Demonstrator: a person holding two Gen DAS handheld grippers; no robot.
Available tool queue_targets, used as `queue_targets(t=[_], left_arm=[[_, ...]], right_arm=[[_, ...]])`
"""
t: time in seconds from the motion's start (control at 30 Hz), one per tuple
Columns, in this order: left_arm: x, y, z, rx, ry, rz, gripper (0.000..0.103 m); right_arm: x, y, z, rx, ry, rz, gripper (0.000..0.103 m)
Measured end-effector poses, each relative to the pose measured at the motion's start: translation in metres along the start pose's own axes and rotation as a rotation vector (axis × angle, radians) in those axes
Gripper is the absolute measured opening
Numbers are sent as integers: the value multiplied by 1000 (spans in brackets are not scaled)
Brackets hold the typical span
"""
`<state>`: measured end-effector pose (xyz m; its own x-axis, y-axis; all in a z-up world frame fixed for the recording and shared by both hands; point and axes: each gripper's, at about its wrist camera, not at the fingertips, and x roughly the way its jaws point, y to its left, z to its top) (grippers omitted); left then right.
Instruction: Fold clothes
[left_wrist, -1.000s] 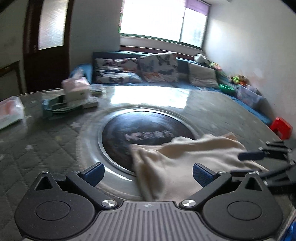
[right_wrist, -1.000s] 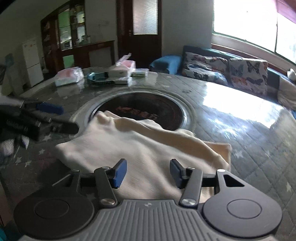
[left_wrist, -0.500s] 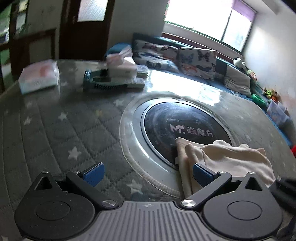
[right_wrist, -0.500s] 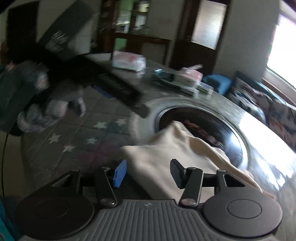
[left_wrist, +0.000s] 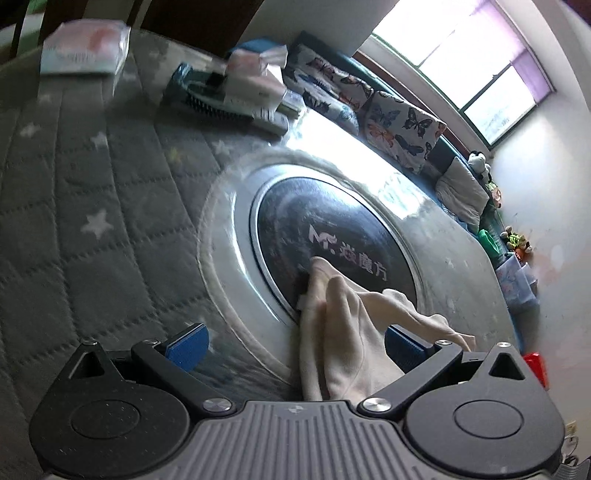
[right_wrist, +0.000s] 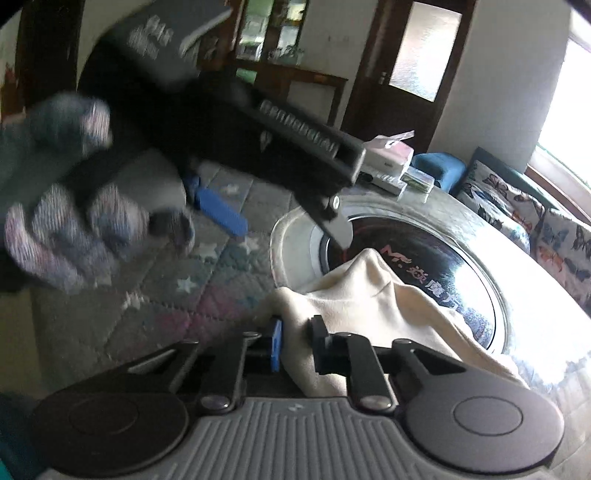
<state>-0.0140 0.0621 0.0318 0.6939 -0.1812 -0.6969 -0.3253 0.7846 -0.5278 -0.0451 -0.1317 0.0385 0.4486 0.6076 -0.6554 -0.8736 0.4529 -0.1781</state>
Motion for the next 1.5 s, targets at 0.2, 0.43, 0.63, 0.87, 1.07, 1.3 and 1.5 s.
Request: queue_targets(t=[0.2,0.43,0.63,0.87,1.07,1.3,1.5], left_arm=[[7,-4,-1,-132,31,-73,103],[27,-24,-6,-148,97,-118,88],[41,-29,-8,-159,124,-133,37],[48,-23,-10,-157,122,-110,19],[47,-22,-11,-134,119,-108,19],[46,-26,-11,-105,116,-94,20],[46,-28,-12,-88,112,-86,20]], right_arm=[[-15,-24,3,135,-49,41,11],[-26,-35,0,180,-82,55,9],[-35,-39,-5,205,-101,72,9],[-39,-44,-10,234,-113,85,13],[-47,-79,-30,303,-79,-42,14],[-46,-147,-74,471,7,-272,33],[-39,-181,-103,616,26,-316,48]])
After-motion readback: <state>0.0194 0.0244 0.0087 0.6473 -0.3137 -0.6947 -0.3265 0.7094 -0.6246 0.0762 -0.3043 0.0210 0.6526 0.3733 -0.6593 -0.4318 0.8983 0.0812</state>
